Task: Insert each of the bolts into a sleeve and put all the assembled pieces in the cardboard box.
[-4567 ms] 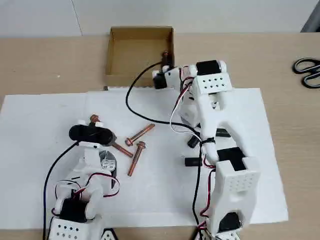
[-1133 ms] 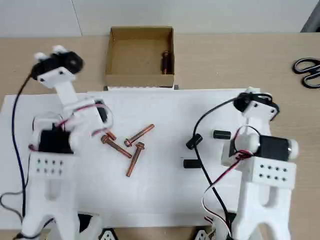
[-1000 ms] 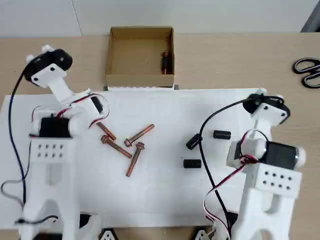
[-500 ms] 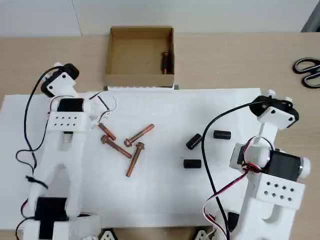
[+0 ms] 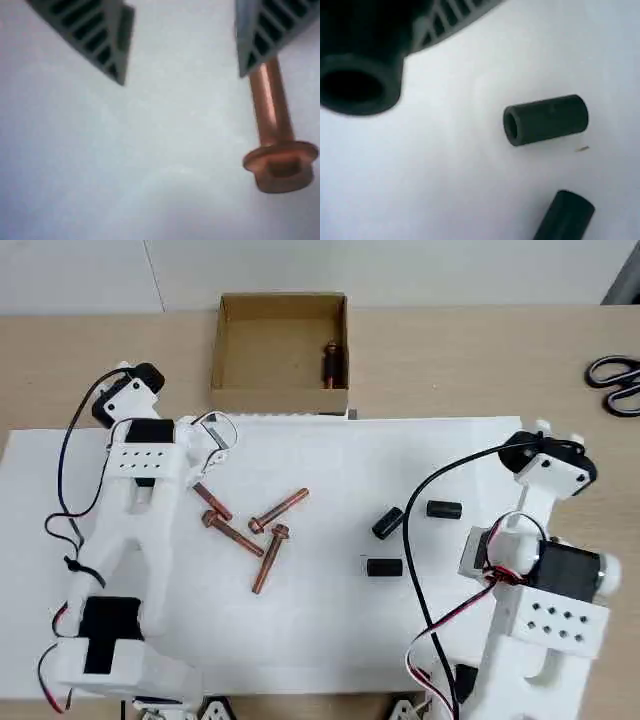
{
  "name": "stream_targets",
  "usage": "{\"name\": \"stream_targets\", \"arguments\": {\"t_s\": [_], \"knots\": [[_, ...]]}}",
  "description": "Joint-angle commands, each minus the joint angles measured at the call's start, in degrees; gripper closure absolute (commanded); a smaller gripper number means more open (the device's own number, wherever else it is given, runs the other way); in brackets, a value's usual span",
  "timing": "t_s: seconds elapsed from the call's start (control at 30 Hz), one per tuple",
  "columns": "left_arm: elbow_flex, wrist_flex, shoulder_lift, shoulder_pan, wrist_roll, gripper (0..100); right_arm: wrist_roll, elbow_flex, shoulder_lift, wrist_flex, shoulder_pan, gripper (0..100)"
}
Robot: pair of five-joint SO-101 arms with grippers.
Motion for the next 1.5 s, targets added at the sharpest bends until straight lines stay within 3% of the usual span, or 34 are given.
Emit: {"name": "stream_targets", "arguments": {"t_s": [0.0, 0.37, 1.0, 1.2, 1.47], "knots": [[-2.1, -1.4, -0.4, -0.3, 0.2, 84, -0.4, -0.4, -1.2, -0.7, 0.6, 99.5], [-2.0, -1.2, 2.8, -5.5, 0.1, 84, -0.4, -0.4, -1.2, -0.7, 0.6, 99.5], [-2.3, -5.9, 10.9, -3.3, 0.3, 84, -0.4, -0.4, -1.1, -0.8, 0.6, 99.5], [-2.3, -5.9, 11.9, -3.3, 0.3, 99, -0.4, -0.4, -1.0, -0.8, 0.4, 99.5], [-2.9, -5.1, 11.3, -2.9, 0.3, 100, -0.4, -0.4, -1.1, -0.8, 0.4, 99.5]]}}
